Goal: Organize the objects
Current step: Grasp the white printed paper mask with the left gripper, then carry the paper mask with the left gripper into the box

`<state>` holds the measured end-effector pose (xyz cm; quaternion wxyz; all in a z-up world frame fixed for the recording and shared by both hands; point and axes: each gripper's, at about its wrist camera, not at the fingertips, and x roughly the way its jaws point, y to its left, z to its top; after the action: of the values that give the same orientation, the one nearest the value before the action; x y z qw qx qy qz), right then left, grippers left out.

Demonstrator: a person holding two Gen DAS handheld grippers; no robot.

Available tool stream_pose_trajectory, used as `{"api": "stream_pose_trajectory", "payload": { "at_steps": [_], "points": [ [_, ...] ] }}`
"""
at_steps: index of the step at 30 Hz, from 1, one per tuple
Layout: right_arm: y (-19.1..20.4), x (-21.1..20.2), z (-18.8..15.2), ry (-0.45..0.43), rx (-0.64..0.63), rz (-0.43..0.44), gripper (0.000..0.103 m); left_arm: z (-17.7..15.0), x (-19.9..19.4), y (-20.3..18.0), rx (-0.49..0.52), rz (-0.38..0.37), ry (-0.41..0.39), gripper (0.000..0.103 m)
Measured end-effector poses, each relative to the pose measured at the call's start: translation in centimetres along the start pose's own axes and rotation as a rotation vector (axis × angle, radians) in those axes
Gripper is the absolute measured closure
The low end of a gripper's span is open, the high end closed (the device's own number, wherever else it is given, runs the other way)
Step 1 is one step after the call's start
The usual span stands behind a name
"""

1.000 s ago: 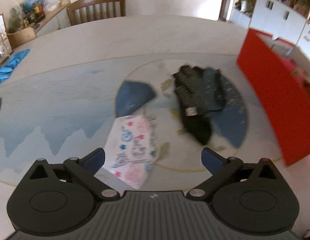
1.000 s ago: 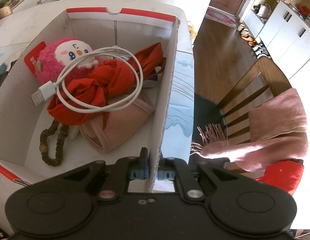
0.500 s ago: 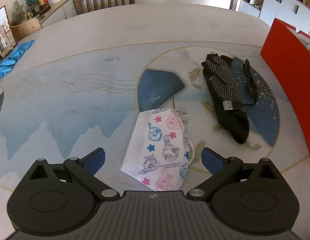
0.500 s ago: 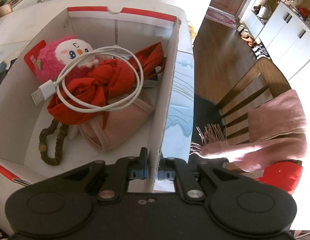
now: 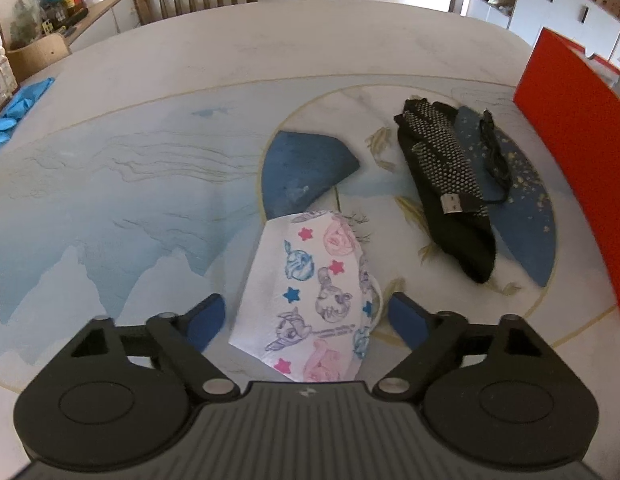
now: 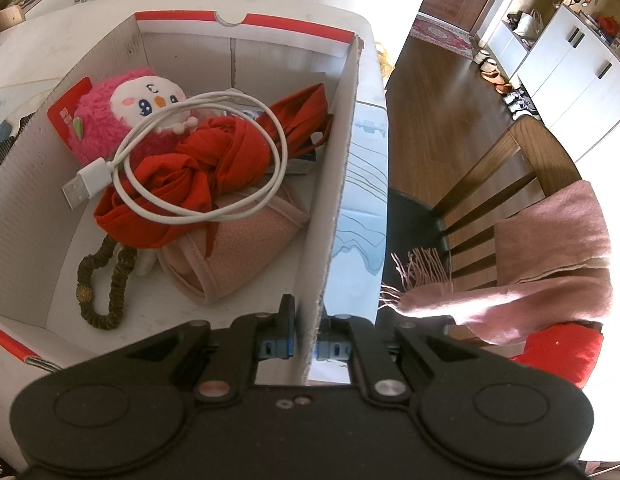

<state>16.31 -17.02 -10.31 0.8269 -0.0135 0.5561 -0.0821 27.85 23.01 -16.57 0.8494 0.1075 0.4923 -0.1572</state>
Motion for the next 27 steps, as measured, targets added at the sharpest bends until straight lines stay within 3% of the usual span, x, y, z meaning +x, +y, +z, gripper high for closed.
{"api": "stream_pose_trajectory", "payload": {
  "at_steps": [6,8,10,12,14,27],
  "points": [
    [0.0,0.0,0.0,0.000,0.000,0.000,0.096,0.1,-0.4,0.0,-0.008,0.006,-0.007,0.038],
    [0.0,0.0,0.0,-0.001,0.000,-0.001,0.096,0.2,-0.5,-0.1,-0.003,-0.002,-0.008,0.057],
    [0.0,0.0,0.0,-0.001,0.001,-0.001,0.096,0.4,-0.7,-0.2,-0.008,-0.008,-0.005,0.070],
    [0.0,-0.1,-0.1,-0.003,0.001,-0.002,0.096,0.5,-0.8,-0.3,-0.013,-0.023,0.000,0.074],
    [-0.1,-0.2,-0.1,-0.005,0.001,-0.003,0.096,0.4,-0.9,-0.5,-0.015,-0.032,-0.002,0.085],
    [0.0,-0.2,-0.2,-0.008,0.003,-0.005,0.097,1.4,-4.8,-2.6,-0.049,-0.123,-0.047,0.088]
  ]
}}
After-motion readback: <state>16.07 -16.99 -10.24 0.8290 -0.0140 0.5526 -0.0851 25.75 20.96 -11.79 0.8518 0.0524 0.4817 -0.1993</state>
